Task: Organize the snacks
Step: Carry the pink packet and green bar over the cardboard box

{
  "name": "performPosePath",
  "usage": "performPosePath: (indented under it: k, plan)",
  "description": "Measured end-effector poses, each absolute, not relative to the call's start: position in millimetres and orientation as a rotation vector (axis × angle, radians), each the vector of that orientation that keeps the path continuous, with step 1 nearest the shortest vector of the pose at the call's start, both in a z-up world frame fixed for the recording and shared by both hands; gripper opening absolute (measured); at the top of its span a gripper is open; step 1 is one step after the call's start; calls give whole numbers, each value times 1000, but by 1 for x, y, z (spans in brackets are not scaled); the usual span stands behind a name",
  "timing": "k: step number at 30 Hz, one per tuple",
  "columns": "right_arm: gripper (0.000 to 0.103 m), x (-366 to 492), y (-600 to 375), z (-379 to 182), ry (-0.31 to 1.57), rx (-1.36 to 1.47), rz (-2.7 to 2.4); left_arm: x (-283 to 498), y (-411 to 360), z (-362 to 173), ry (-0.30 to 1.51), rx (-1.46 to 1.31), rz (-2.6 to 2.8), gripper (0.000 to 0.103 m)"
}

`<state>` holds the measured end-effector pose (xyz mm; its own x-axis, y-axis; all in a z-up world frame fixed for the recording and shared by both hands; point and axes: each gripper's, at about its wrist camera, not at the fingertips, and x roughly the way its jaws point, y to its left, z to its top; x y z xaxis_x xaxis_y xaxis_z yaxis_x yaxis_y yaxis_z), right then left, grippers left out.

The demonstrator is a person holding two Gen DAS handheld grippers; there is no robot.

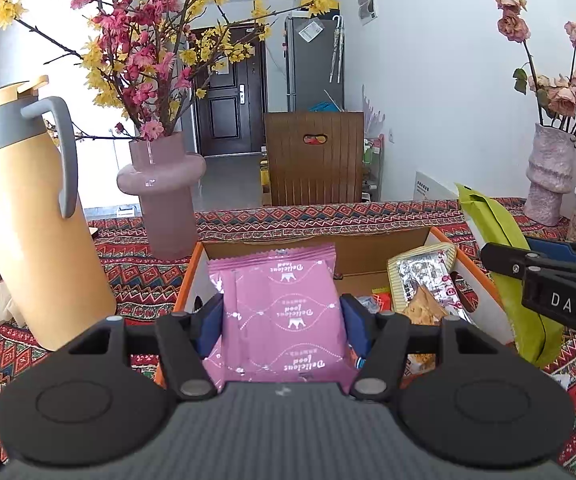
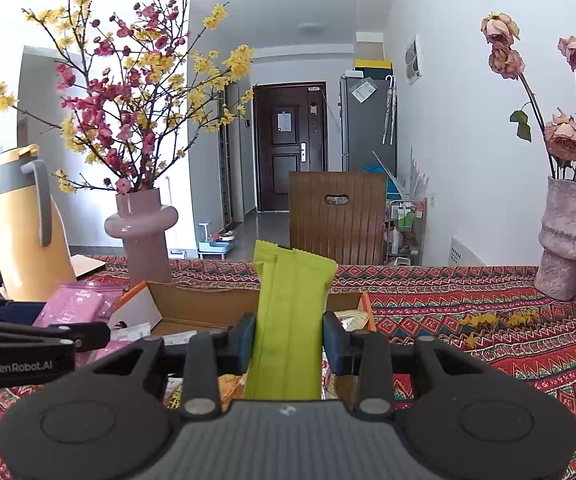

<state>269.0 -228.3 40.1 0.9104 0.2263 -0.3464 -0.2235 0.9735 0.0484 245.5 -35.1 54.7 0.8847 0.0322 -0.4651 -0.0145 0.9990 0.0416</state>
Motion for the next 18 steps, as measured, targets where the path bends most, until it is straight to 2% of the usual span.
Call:
performPosePath:
  k: [18]
  plan:
    - [34, 335, -214, -9, 433, -22, 201, 294, -16, 12, 478, -10, 39, 63]
